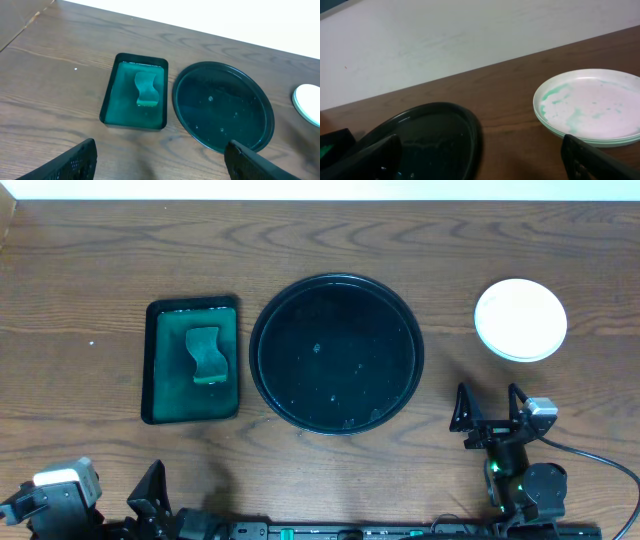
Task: Clean dirty plates on tray and stack at the side
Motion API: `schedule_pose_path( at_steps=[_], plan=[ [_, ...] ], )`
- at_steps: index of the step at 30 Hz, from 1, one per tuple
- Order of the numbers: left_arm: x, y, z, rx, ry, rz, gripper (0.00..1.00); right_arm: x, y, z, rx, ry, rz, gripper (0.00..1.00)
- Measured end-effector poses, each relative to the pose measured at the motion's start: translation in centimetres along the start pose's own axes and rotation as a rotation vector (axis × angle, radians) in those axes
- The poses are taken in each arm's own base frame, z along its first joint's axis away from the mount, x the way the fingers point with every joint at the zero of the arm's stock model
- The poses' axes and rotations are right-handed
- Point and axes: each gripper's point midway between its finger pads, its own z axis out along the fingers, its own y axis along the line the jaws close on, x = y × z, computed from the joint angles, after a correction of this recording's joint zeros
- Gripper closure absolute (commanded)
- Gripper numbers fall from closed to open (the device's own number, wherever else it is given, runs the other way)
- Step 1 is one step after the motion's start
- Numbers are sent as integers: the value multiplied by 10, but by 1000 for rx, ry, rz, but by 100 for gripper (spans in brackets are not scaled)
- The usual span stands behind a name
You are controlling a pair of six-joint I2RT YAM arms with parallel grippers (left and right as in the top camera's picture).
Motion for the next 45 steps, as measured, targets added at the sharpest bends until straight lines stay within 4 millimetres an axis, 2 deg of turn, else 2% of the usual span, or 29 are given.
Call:
schedule_pose_path(
  at_steps=[16,22,24,27,35,45],
  plan=[
    [-3,-1,0,3,-12,-2,18,0,0,0,0,0,0,1],
    [-47,-10,0,30,-200,-43,18,0,0,0,0,0,0,1],
    [-56,-10,6,19,-252,-61,18,0,0,0,0,0,0,1],
    [-58,-8,23,-3,-302,-82,18,0,0,0,0,0,0,1],
    [-47,-3,76,15,-491,-125,18,0,0,0,0,-1,0,1],
    [-4,12,157,58,-641,-278,18,0,0,0,0,0,0,1]
  ],
)
